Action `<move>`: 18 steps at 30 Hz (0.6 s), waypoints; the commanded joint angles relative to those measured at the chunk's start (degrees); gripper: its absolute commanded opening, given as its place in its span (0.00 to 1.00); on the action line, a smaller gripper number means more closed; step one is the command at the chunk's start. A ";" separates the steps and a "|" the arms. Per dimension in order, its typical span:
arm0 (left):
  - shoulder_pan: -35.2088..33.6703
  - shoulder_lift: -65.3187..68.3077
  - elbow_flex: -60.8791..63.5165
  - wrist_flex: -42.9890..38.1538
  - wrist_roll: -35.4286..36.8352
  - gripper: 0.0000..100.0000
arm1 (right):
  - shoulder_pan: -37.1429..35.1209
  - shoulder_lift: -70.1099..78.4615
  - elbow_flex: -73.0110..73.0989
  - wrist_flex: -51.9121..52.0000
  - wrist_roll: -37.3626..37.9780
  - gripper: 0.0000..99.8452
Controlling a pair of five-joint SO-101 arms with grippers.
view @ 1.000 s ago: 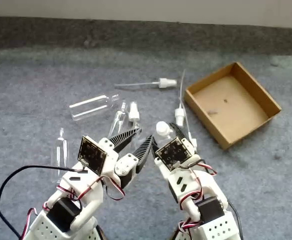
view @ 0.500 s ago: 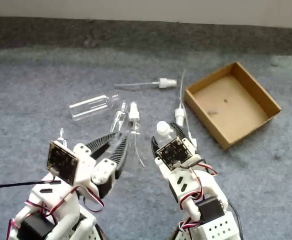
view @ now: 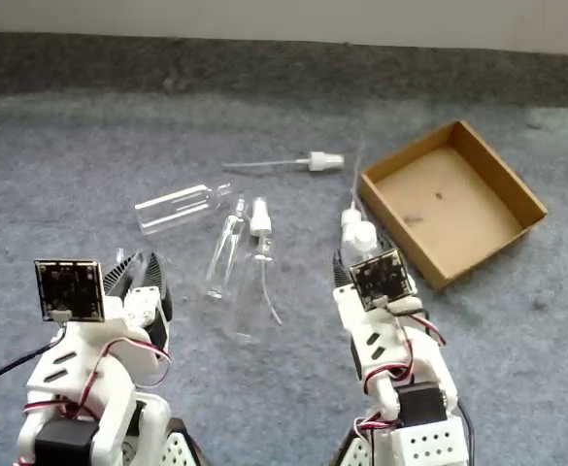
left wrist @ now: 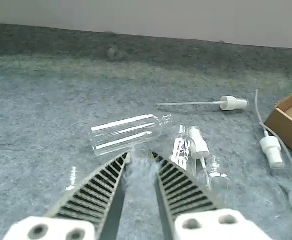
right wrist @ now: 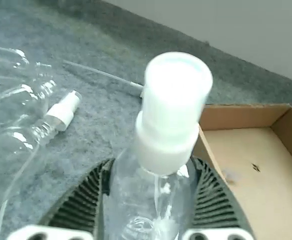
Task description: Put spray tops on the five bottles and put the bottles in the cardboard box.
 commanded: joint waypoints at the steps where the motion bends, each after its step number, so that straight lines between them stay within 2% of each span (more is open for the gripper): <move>1: -1.01 0.22 5.41 0.09 -0.35 0.00 | 3.74 0.40 -9.63 4.18 -0.79 0.07; 8: -0.84 0.22 15.43 0.00 -0.26 0.00 | 11.12 1.27 -20.53 2.51 -0.44 0.07; 13: -1.10 0.22 20.35 -3.34 -0.26 0.00 | 16.84 12.70 -22.37 -9.63 -0.88 0.07; 18: -1.10 0.22 25.19 -10.02 -0.26 0.00 | 20.88 29.32 -22.46 -27.21 -0.88 0.07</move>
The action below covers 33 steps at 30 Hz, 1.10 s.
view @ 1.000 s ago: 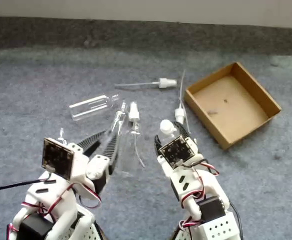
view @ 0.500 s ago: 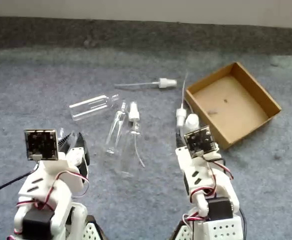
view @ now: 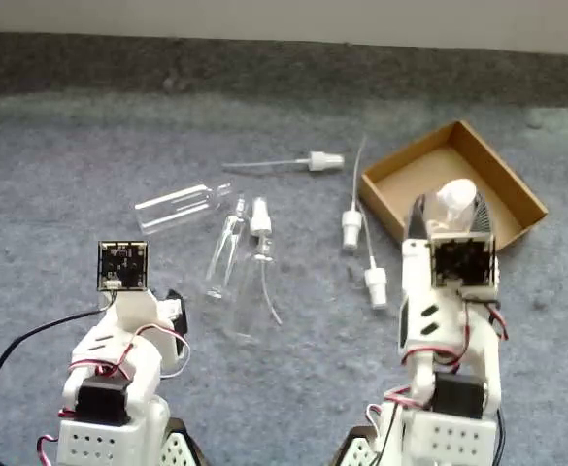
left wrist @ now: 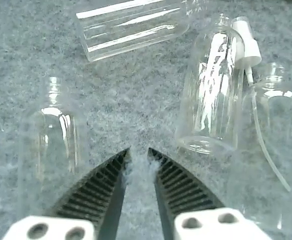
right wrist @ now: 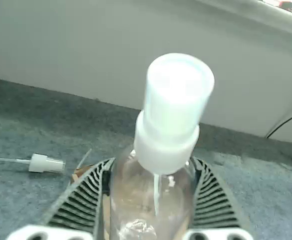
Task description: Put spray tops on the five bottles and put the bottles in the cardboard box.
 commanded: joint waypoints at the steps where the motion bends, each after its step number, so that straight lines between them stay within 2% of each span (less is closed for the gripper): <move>1: -0.57 -0.40 2.24 -7.30 -0.26 0.00 | 2.86 12.70 -3.91 -14.64 -0.70 0.07; 9: -0.31 -0.40 4.35 -9.67 -0.44 0.00 | 4.44 40.31 -8.84 -33.45 -0.70 0.07; 12: -0.31 -0.40 4.35 -9.67 -0.44 0.00 | 5.14 49.71 -14.55 -36.79 -0.79 0.07; 15: -0.31 -0.40 4.35 -9.67 -0.44 0.00 | 5.14 58.68 -21.67 -37.58 -2.64 0.07; 20: -0.31 -0.40 4.44 -9.67 -0.44 0.00 | 5.76 72.48 -33.98 -37.67 -14.33 0.07; 23: -0.31 -0.31 4.53 -9.67 -0.44 0.00 | 6.20 80.40 -41.54 -37.67 -18.37 0.07; 33: -0.22 -0.31 5.32 -9.67 -0.44 0.00 | 6.29 102.02 -62.55 -37.67 -18.90 0.07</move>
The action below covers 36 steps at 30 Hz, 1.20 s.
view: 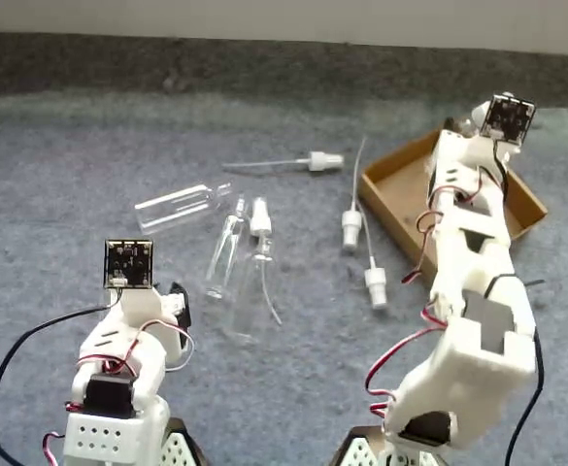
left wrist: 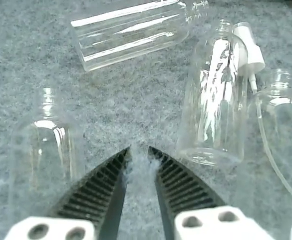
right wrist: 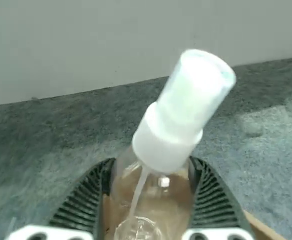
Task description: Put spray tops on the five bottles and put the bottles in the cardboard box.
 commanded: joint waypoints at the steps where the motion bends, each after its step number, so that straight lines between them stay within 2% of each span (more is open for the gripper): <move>1: -0.22 -0.40 -0.31 -1.23 -0.35 0.00 | 0.75 2.68 -9.10 -1.80 -0.35 0.07; 7: -0.22 -0.40 -0.31 -1.23 -0.35 0.00 | 0.75 7.87 -15.43 -1.80 -0.26 0.07; 12: -0.22 -0.40 -0.31 -1.23 -0.35 0.00 | 0.31 9.63 -16.84 -1.80 6.42 0.07; 25: -0.22 -0.40 -0.22 -1.23 -0.35 0.00 | -0.40 13.05 -16.57 -1.80 6.86 0.08; 31: -0.22 -0.40 -0.22 -1.23 -0.35 0.00 | -0.40 12.70 -16.31 -1.36 6.59 0.19; 36: -0.22 -0.40 -0.22 -1.23 -0.35 0.00 | 0.04 12.62 -16.22 -1.27 6.86 0.20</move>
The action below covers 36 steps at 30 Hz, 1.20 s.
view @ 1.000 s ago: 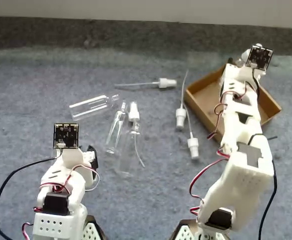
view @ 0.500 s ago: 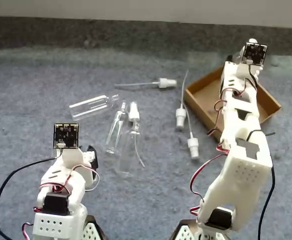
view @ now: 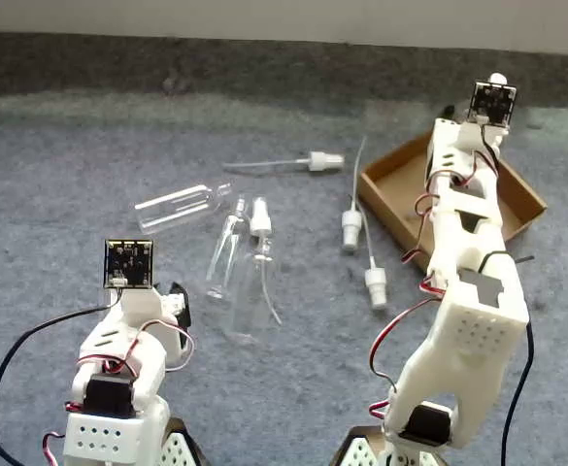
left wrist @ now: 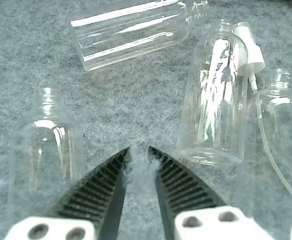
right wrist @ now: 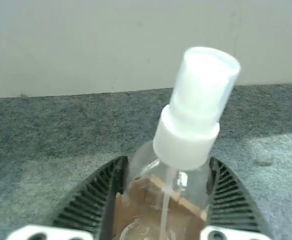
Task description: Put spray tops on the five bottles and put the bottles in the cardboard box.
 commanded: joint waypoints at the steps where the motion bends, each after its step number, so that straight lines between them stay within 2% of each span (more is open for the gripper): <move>1: -0.22 -0.40 -0.22 -1.23 -0.35 0.00 | 0.13 -1.01 -2.07 -0.66 0.62 0.20; 4: -0.22 -0.40 -0.22 -1.23 -0.35 0.00 | 0.13 -1.89 -1.89 -0.04 0.62 0.21; 10: -0.22 -0.40 -0.22 -1.23 -0.35 0.00 | -0.75 -6.55 -0.40 6.29 0.62 0.32; 32: -0.22 -0.40 -0.22 -1.23 -0.35 0.00 | -2.59 -12.09 3.21 7.16 0.70 0.32; 36: -0.22 -0.40 -0.22 -1.23 -0.35 0.00 | -2.42 -12.09 2.95 13.67 0.79 0.32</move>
